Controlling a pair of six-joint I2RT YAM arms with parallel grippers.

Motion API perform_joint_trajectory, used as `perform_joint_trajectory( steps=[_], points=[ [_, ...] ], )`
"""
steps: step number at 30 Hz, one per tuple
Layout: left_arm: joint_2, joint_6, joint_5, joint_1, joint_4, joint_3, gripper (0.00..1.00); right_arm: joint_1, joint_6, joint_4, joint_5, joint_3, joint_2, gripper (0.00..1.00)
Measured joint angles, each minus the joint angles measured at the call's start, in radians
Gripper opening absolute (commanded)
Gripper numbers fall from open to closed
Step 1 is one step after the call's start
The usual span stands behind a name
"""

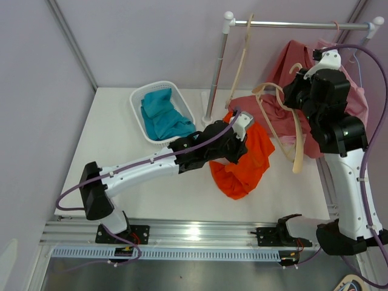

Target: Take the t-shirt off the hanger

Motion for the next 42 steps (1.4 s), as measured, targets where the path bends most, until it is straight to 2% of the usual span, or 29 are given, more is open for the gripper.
perform_joint_trajectory(
  steps=[4, 8, 13, 15, 25, 34, 42],
  points=[
    [-0.022, 0.015, 0.007, 0.002, -0.163, 0.101, 0.01, 0.0, -0.05, 0.237, -0.001, -0.188, -0.067, 0.0],
    [-0.048, 0.048, 0.008, 0.048, -0.264, 0.328, 0.01, -0.006, -0.096, 0.418, -0.023, -0.213, -0.02, 0.0],
    [-0.083, 0.054, 0.046, 0.264, -0.337, 0.638, 0.01, -0.011, -0.137, 0.554, -0.086, -0.16, 0.09, 0.0],
    [-0.102, 0.056, 0.044, 0.359, -0.338, 0.713, 0.01, -0.013, -0.155, 0.587, -0.101, -0.106, 0.149, 0.0],
    [-0.176, 0.15, 0.05, 0.525, -0.256, 0.729, 0.01, -0.031, -0.2, 0.603, -0.098, 0.25, 0.441, 0.0],
    [-0.198, 0.232, 0.117, 0.56, -0.145, 0.693, 0.01, -0.037, -0.234, 0.603, -0.029, 0.263, 0.491, 0.0],
    [-0.07, 0.258, 0.171, 0.69, 0.009, 0.835, 0.01, -0.052, -0.258, 0.636, -0.03, 0.312, 0.586, 0.0]
  ],
)
